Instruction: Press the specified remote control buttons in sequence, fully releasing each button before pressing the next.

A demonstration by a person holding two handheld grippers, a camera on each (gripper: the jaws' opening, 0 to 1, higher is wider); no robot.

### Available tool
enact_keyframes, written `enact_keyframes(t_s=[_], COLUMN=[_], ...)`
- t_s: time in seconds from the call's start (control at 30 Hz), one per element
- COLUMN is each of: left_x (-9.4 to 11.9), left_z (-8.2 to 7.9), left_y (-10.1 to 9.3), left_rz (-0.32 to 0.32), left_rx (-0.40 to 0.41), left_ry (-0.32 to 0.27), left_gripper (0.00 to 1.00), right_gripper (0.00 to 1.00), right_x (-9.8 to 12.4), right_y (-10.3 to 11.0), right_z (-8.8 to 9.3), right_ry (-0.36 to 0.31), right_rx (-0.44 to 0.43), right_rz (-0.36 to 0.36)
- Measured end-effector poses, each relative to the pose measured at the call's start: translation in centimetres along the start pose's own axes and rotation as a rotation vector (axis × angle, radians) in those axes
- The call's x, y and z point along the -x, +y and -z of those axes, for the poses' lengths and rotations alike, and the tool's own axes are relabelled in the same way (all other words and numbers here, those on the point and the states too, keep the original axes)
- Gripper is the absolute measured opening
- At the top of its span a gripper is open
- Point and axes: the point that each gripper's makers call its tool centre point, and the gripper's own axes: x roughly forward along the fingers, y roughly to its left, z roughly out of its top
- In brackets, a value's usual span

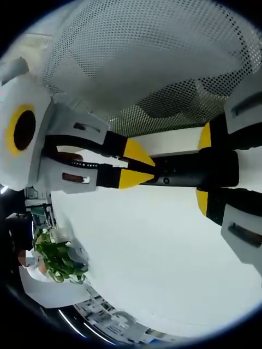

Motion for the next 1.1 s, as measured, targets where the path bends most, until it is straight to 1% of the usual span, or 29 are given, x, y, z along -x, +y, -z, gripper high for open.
enact_keyframes(t_s=[0.1,0.2,0.33,0.47,0.53,0.67,0.77,0.87,1.0,1.03,1.1], left_x=[0.04,0.09,0.13,0.15,0.17,0.18,0.19,0.19,0.18,0.18,0.18], left_z=[-0.01,-0.02,-0.03,-0.02,-0.02,-0.03,-0.04,-0.02,-0.02,-0.04,-0.06], left_y=[-0.01,-0.04,-0.07,-0.08,-0.08,-0.11,-0.14,-0.13,-0.1,-0.1,-0.11], left_rz=[0.002,0.003,0.003,0.007,0.008,0.005,0.005,0.005,0.001,-0.003,-0.004], left_rx=[0.0,0.001,0.004,0.007,0.011,0.013,0.01,0.009,0.015,0.019,0.02], left_ry=[-0.002,-0.004,-0.005,-0.006,-0.01,-0.01,-0.006,-0.006,-0.009,-0.013,-0.016], left_gripper=[0.25,0.25,0.25,0.25,0.25,0.25,0.25,0.25,0.25,0.25,0.25], right_gripper=[0.02,0.02,0.02,0.0,0.0,0.0,0.0,0.0,0.0,0.0,0.0], right_x=[0.0,-0.04,-0.17,-0.25,-0.29,-0.25,-0.26,-0.31,-0.37,-0.42,-0.42], right_y=[-0.2,-0.26,-0.2,-0.15,-0.3,-0.38,-0.35,-0.45,-0.48,-0.61,-0.5], right_z=[-0.04,-0.01,-0.09,-0.18,-0.17,-0.12,-0.12,-0.2,-0.05,-0.1,-0.04], right_ry=[-0.003,-0.008,0.009,0.03,0.029,0.015,0.012,0.027,0.067,0.068,0.07], right_rx=[-0.01,-0.039,-0.032,0.016,0.016,-0.02,-0.023,-0.037,-0.123,-0.133,-0.112], right_rz=[-0.01,-0.024,-0.039,-0.024,-0.014,-0.02,-0.015,-0.028,-0.073,-0.079,-0.087])
